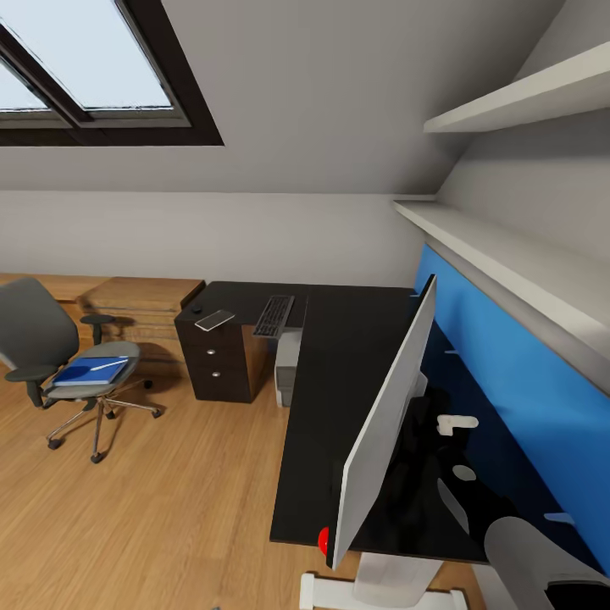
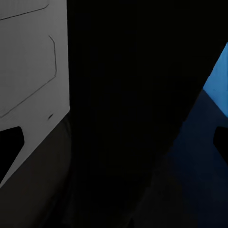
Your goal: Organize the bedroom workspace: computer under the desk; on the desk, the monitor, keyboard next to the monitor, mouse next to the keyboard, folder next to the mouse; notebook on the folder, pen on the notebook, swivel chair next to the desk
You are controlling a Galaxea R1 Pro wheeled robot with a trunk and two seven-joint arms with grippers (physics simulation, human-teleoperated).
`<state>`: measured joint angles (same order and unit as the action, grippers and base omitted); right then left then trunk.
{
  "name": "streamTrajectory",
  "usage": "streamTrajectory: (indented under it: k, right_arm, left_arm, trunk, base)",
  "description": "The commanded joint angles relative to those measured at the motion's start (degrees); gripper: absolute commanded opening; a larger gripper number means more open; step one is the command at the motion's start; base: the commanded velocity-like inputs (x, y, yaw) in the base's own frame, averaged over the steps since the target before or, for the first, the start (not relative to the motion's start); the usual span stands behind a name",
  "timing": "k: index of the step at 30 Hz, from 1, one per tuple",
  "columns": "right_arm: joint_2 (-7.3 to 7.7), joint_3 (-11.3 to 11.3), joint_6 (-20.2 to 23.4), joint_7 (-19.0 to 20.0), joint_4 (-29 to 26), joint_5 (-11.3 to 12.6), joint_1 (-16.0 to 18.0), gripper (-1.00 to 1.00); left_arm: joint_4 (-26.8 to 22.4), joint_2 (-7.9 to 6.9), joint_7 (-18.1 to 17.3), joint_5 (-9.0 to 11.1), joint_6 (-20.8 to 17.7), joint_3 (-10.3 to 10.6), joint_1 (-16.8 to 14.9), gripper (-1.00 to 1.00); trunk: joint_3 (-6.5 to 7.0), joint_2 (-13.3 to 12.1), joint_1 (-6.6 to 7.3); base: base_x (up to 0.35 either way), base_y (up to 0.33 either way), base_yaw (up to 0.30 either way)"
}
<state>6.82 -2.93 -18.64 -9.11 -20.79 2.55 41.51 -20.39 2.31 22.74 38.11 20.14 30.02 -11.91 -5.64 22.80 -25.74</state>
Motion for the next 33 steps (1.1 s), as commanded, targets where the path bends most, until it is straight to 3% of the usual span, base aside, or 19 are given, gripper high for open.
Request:
streamTrajectory:
  k: [1, 22, 23, 33]
  right_arm:
    - [0.03, -0.3, -0.2, -0.3, 0.0, 0.3, 0.1, 1.0]
    - [0.03, -0.3, 0.0, -0.3, 0.0, 0.3, 0.1, 1.0]
    - [0.03, -0.3, 0.0, -0.4, 0.0, 0.3, 0.1, -1.0]
    - [0.02, -0.3, 0.1, -0.5, 0.0, 0.3, 0.1, -1.0]
  left_arm:
    - [0.0, -0.03, 0.4, 0.4, 0.2, 0.5, -0.1, 1.0]
    - [0.0, -0.03, 0.4, 0.5, 0.2, 0.6, -0.1, 1.0]
    - [0.0, -0.03, 0.4, 0.5, 0.2, 0.6, -0.1, 1.0]
    - [0.0, -0.03, 0.4, 0.5, 0.2, 0.6, -0.1, 1.0]
  trunk:
    - [-0.12, 0.1, -0.04]
    - [-0.12, 0.1, -0.04]
    - [-0.12, 0.1, -0.04]
    - [-0.12, 0.1, -0.04]
  base:
    - [0.12, 0.0, 0.0]
    - [0.037, 0.0, 0.0]
    - [0.0, 0.0, 0.0]
    - [0.0, 0.0, 0.0]
